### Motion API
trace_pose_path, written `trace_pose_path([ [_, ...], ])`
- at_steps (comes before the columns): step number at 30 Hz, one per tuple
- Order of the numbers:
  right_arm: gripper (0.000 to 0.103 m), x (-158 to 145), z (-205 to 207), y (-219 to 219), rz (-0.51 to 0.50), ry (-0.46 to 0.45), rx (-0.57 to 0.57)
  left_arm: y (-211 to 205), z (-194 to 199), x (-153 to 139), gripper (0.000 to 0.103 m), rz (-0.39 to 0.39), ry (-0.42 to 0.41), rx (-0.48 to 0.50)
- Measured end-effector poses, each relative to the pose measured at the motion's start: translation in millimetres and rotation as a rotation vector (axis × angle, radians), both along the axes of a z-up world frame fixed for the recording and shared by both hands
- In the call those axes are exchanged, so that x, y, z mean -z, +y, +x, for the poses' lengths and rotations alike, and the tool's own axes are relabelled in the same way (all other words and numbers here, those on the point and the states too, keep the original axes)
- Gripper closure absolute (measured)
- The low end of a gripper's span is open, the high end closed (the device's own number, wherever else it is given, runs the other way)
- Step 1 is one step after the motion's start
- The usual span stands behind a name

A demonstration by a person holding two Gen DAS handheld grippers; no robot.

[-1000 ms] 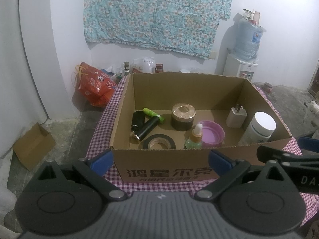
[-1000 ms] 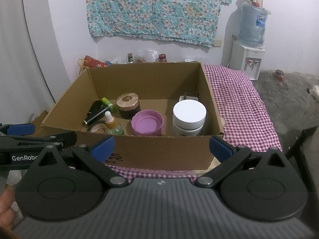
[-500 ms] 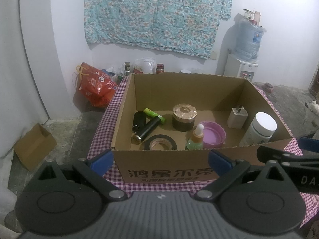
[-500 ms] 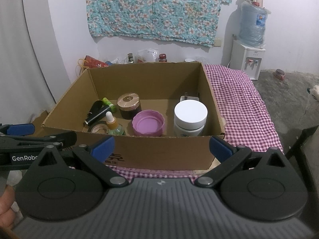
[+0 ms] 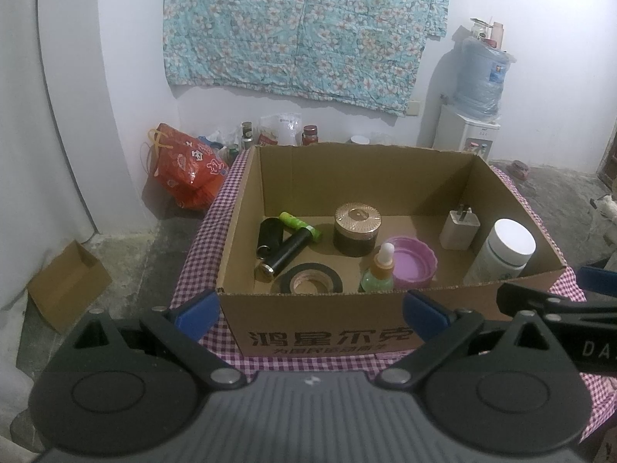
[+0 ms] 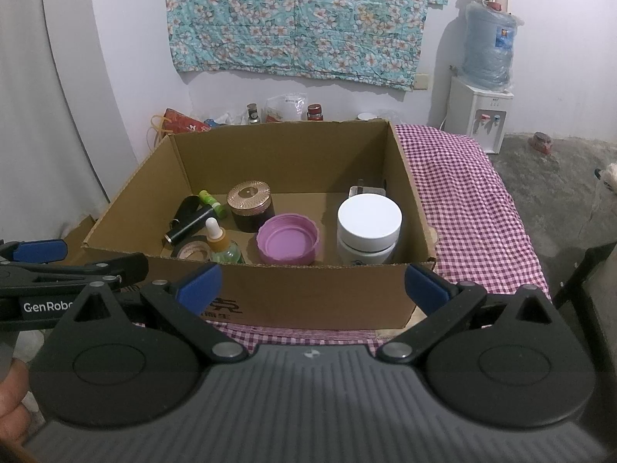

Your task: Organize rigid objects

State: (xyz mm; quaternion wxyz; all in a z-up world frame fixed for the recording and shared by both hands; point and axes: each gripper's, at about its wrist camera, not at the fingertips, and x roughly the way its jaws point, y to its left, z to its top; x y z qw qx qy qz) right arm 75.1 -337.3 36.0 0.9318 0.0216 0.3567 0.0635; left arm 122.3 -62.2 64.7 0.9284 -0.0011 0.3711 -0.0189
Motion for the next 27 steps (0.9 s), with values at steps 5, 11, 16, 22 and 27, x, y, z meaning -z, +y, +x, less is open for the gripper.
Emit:
trace_pose_path([
  [5, 0.001, -1.0, 0.6, 0.0, -0.001, 0.002, 0.000, -0.1, -0.1, 0.0, 0.001, 0.000, 0.000, 0.000],
  [11, 0.001, -1.1, 0.0, 1.6, 0.001, 0.003, 0.001, -0.4, -0.2, 0.2, 0.001, 0.000, 0.000, 0.000],
  [16, 0.001, -1.1, 0.2, 1.1, 0.003, 0.004, 0.001, -1.0, -0.2, 0.1, 0.001, 0.001, 0.000, -0.001],
  [22, 0.002, -1.2, 0.4, 0.4, 0.003, 0.004, 0.001, -1.3, -0.2, 0.2, 0.001, 0.002, 0.000, 0.000],
  [27, 0.001, -1.1, 0.1, 1.9, 0.005, 0.005, 0.001, -1.5, -0.1, 0.4, 0.001, 0.001, 0.000, 0.000],
])
